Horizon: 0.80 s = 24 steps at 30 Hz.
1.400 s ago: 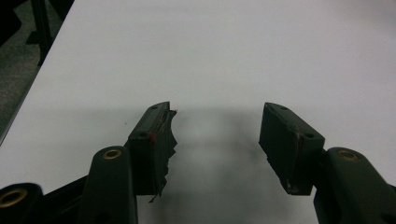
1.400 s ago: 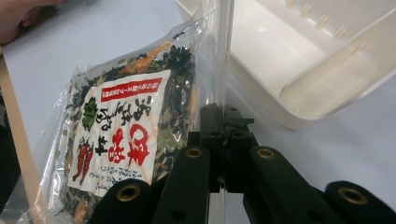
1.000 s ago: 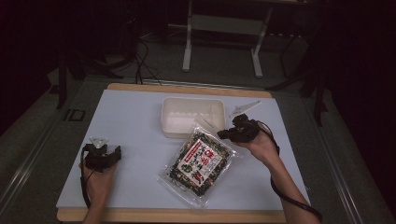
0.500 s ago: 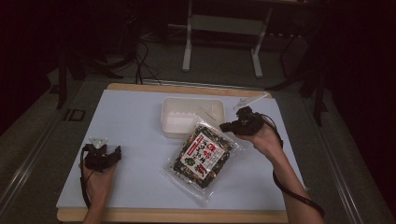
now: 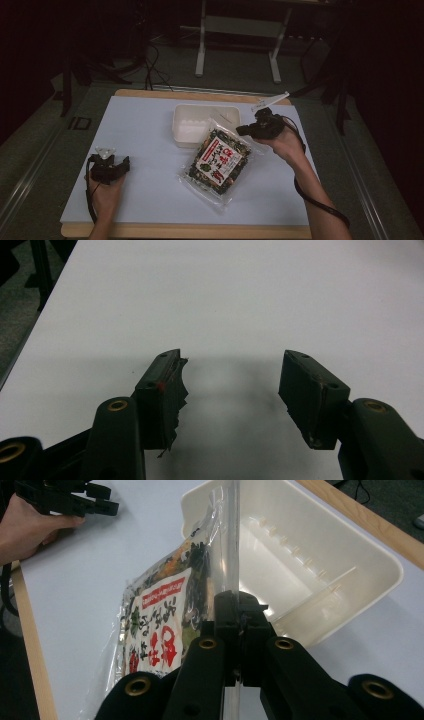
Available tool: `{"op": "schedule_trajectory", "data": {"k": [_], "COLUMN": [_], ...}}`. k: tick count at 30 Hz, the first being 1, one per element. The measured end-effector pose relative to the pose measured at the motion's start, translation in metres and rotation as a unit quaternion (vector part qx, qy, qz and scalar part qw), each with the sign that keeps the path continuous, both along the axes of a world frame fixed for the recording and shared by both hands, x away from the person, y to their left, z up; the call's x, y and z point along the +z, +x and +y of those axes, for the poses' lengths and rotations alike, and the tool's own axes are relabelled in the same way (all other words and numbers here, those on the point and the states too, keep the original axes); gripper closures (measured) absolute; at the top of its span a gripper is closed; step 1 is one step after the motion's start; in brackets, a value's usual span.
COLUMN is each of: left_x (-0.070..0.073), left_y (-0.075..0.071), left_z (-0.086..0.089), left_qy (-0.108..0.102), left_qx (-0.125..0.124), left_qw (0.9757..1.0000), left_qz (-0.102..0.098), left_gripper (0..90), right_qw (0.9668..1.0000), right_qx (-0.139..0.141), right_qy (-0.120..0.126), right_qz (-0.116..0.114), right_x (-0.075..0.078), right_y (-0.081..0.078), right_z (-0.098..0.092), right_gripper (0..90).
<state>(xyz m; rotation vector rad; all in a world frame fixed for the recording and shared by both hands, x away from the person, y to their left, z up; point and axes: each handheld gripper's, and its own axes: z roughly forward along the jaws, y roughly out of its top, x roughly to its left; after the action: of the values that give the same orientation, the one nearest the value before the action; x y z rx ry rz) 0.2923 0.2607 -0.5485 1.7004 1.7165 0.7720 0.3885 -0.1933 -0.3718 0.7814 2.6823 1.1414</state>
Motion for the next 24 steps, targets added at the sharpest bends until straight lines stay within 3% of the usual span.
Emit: {"op": "schedule_trajectory", "data": {"k": [24], "left_x": [0.000], "left_y": [0.000], "left_z": [0.000], "left_qy": [0.001], "left_qx": [0.000], "left_qw": [1.0000], "left_qz": [0.001], "left_gripper": [42.8], "right_qw": [0.9995], "right_qx": [0.017], "right_qy": [0.023], "right_qz": [-0.016], "right_x": [0.031], "right_y": [0.012], "right_z": [0.011], "right_gripper": [89.7]}}
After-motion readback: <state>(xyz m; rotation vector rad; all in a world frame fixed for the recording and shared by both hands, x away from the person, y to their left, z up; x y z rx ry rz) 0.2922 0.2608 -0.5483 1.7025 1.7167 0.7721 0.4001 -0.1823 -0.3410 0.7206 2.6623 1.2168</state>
